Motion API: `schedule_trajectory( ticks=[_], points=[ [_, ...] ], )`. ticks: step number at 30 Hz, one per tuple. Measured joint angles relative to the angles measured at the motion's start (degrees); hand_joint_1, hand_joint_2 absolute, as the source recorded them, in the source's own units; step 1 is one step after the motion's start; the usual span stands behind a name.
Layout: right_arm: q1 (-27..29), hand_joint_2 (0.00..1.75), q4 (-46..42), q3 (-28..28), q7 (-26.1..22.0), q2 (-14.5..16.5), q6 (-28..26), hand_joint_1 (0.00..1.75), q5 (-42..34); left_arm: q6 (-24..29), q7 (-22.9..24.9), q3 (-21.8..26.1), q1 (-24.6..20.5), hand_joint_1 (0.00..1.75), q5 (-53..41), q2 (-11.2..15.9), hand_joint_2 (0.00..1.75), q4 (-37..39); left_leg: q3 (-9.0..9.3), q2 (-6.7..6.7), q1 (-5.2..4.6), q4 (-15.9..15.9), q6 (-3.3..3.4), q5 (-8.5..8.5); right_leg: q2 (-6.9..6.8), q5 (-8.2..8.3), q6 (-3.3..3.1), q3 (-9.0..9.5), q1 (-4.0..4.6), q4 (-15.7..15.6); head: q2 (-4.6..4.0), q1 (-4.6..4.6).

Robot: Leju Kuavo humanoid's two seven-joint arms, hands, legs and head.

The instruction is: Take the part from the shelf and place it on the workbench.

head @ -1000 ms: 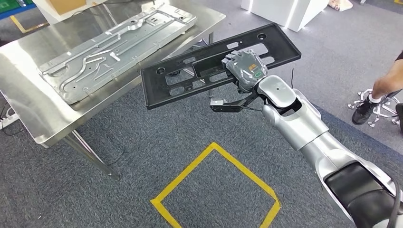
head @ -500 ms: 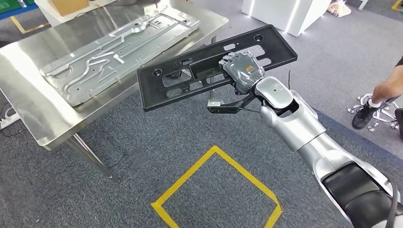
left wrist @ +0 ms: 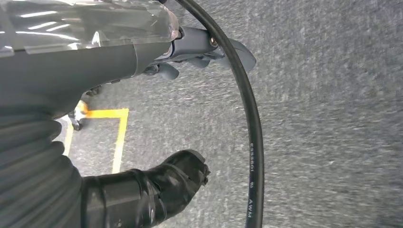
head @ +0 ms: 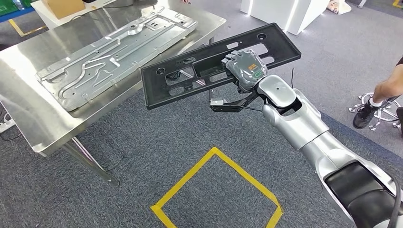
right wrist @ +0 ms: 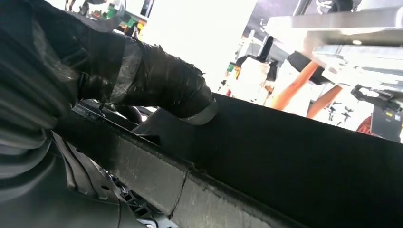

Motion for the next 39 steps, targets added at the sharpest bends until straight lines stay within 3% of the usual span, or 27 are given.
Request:
schedule_trajectory(
  ticks=[3, 5, 8, 9, 10, 11, 13, 14, 15, 17, 19, 21, 23, 25, 26, 27, 28, 30, 33, 35, 36, 39],
  points=[
    [0.0, 1.75, 0.1, 0.2, 0.0, 0.0, 0.0, 1.75, 0.0, -0.1, 0.1, 0.2, 0.0, 0.0, 0.1, 0.2, 1.75, 0.0, 1.52, 0.15, -0.24, -2.5, 0.91, -0.42, -0.12, 0.72, 0.96, 0.22, -0.14, 0.3, 0.0, -0.01],
    [-0.1, 1.75, 0.1, 0.3, 0.0, 0.0, 0.0, 1.75, 0.0, -0.2, 0.1, 0.2, 0.1, 0.0, 0.1, 0.2, 1.75, 0.0, 2.84, 0.22, -0.07, -3.4, 1.35, -0.26, -0.16, -0.33, 1.26, -0.63, -0.16, 2.7, 0.01, -0.01],
    [-0.2, 1.75, 0.3, 0.4, 0.0, 0.1, 0.1, 1.75, 0.0, -0.3, 0.1, 0.3, 0.0, 0.0, 0.1, -0.1, 1.75, 0.0, 3.47, 0.13, -0.06, -3.4, 1.75, -0.64, -0.1, -4.58, 1.51, -5.74, -0.05, 11.8, 0.01, -0.02],
    [-0.1, 1.75, 0.3, 0.4, 0.0, 0.1, 0.1, 1.75, 0.0, -0.3, 0.1, 0.3, 0.0, 0.0, 0.1, -0.2, 1.75, 0.0, 3.59, 0.06, -0.05, -3.2, 1.76, -0.93, -0.11, -5.14, 1.63, -7.4, -0.05, 14.1, 0.01, -0.01],
    [0.0, 1.75, 0.4, 0.4, 0.0, 0.1, 0.1, 1.75, 0.0, -0.4, 0.1, 0.4, 0.1, 0.0, 0.2, -0.3, 1.75, 0.0, 3.75, -0.01, -0.02, -3.0, 1.7, -1.32, -0.13, -4.57, 1.75, -8.22, -0.08, 14.6, 0.01, -0.01],
    [0.1, 1.75, 0.5, 0.4, 0.0, 0.1, 0.2, 1.75, 0.0, -0.4, 0.1, 0.4, 0.2, 0.0, 0.4, -0.4, 1.75, 0.0, 3.98, -0.07, 0.03, -2.6, 1.57, -1.79, -0.16, -2.88, 1.84, -7.93, -0.13, 12.9, 0.01, -0.01],
    [0.0, 1.75, 0.5, 0.4, 0.0, 0.1, 0.2, 1.75, -0.1, -0.5, 0.2, 0.6, 0.3, 0.0, 0.7, -0.5, 1.75, 0.0, 4.44, -0.12, 0.1, -1.8, 1.15, -2.93, -0.23, 1.43, 1.69, -5.45, -0.15, 6.2, 0.0, 0.0],
    [-0.1, 1.75, 0.6, 0.4, -0.1, 0.1, 0.2, 1.75, -0.1, -0.5, 0.2, 0.8, 0.2, 0.0, 0.9, -0.5, 1.75, 0.0, 4.46, -0.12, 0.11, -1.3, 0.83, -3.45, -0.23, 2.23, 1.43, -4.46, 0.03, 3.3, 0.01, 0.01],
    [-0.2, 1.75, 0.6, 0.4, -0.1, 0.1, 0.2, 1.75, -0.1, -0.6, 0.2, 0.9, 0.2, 0.0, 1.0, -0.6, 1.75, 0.0, 4.34, -0.1, 0.09, -1.0, 0.47, -3.86, -0.21, 2.57, 1.05, -3.89, 0.19, 1.7, 0.01, 0.01],
    [-0.1, 1.75, 0.7, 0.4, -0.1, 0.1, 0.2, 1.75, -0.2, -0.6, 0.2, 1.1, 0.1, 0.0, 0.9, -0.6, 1.75, 0.0, 4.25, -0.05, 0.01, -0.7, -0.26, -4.31, -0.09, 1.84, 0.16, -3.64, 0.53, 0.9, 0.02, 0.04],
    [-0.1, 1.75, 0.7, 0.4, -0.1, 0.1, 0.2, 1.75, -0.2, -0.6, 0.3, 1.2, 0.1, 0.0, 0.9, -0.6, 1.75, 0.0, 4.22, -0.05, 0.05, -0.1, -0.81, -4.75, -0.02, 1.82, -0.55, -2.82, 0.36, 0.7, 0.01, 0.04],
    [-0.2, 1.75, 0.7, 0.4, -0.1, 0.2, 0.2, 1.75, -0.2, -0.6, 0.3, 1.3, 0.1, 0.0, 0.9, -0.6, 1.75, 0.0, 2.01, -0.04, 0.26, 4.2, -1.29, -5.79, -0.01, 1.55, -1.05, -1.66, 0.13, 0.0, 0.01, 0.02],
    [-0.2, 1.75, 0.8, 0.4, -0.1, 0.2, 0.2, 1.75, -0.2, -0.6, 0.3, 1.4, 0.1, 0.0, 0.9, -0.7, 1.75, 0.0, -2.5, -0.03, 0.51, 11.4, -1.74, -8.06, -0.01, 0.92, -1.29, -0.66, 0.14, -0.3, 0.01, 0.0],
    [-0.1, 1.75, 0.8, 0.4, -0.1, 0.2, 0.2, 1.75, -0.2, -0.7, 0.3, 1.4, 0.3, 0.0, 0.9, -0.8, 1.75, 0.0, -5.91, -0.02, 0.71, 14.8, -2.03, -9.0, 0.04, 0.03, -1.27, 0.42, 0.19, -0.3, 0.01, 0.01],
    [0.0, 1.75, 0.9, 0.4, -0.1, 0.2, 0.2, 1.75, -0.2, -0.7, 0.3, 1.4, 0.3, 0.0, 0.9, -0.9, 1.75, 0.0, -6.19, -0.02, 0.75, 13.5, -1.99, -7.66, 0.07, -0.49, -1.21, 1.13, 0.24, -0.3, 0.01, 0.01],
    [0.0, 1.75, 0.9, 0.4, -0.1, 0.2, 0.2, 1.75, -0.2, -0.7, 0.3, 1.4, 0.3, 0.0, 0.9, -0.9, 1.75, 0.0, -5.54, -0.03, 0.74, 10.3, -1.84, -5.09, 0.1, -1.04, -1.14, 1.92, 0.31, -0.4, 0.0, 0.02],
    [0.0, 1.75, 0.9, 0.4, -0.1, 0.3, 0.2, 1.75, -0.2, -0.7, 0.3, 1.4, 0.4, 0.0, 0.9, -0.9, 1.75, 0.0, -4.41, -0.07, 0.64, 6.2, -1.52, -1.96, 0.1, -1.6, -1.06, 2.64, 0.34, -0.4, 0.0, 0.02],
    [-0.1, 1.75, 0.9, 0.4, -0.1, 0.3, 0.2, 1.75, -0.2, -0.7, 0.3, 1.5, 0.4, 0.0, 0.9, -0.7, 1.75, 0.0, -2.47, -0.15, 0.21, 0.3, -0.74, 1.46, 0.13, -2.4, -0.71, 3.64, 0.41, -0.7, 0.0, 0.03],
    [0.0, 1.75, 0.9, 0.4, -0.1, 0.4, 0.2, 1.75, -0.2, -0.7, 0.3, 1.5, 0.4, 0.0, 0.8, -0.5, 1.75, 0.1, -0.99, -0.12, -0.23, -1.7, 0.46, 1.5, 0.18, -2.48, 0.16, 4.43, 0.49, -0.7, 0.0, 0.04],
    [-0.1, 1.75, 0.9, 0.4, -0.1, 0.3, 0.3, 1.75, -0.2, -0.7, 0.2, 1.5, 0.5, 0.0, 0.7, -0.4, 1.75, 0.1, 0.39, -0.03, -0.09, -2.7, 0.97, 1.49, 0.11, -2.71, 0.51, 3.83, 0.47, 1.4, 0.0, 0.09],
    [-0.3, 1.75, 0.9, 0.4, -0.1, 0.3, 0.3, 1.75, -0.3, -0.7, 0.2, 1.5, 0.4, 0.0, 0.5, -0.3, 1.75, 0.1, 1.02, -0.02, 0.02, -3.0, 1.2, 1.4, 0.1, -3.37, 0.57, 2.43, 0.46, 3.9, 0.0, 0.11],
    [-0.3, 1.75, 0.9, 0.4, -0.2, 0.3, 0.5, 1.75, -0.4, -0.7, 0.1, 1.5, 0.2, 0.0, -0.1, -0.4, 1.75, 0.1, 1.94, -0.1, 0.04, -3.0, 1.71, 0.47, 0.09, -7.15, 0.88, -4.43, 0.44, 13.8, 0.01, 0.11]
  ],
)
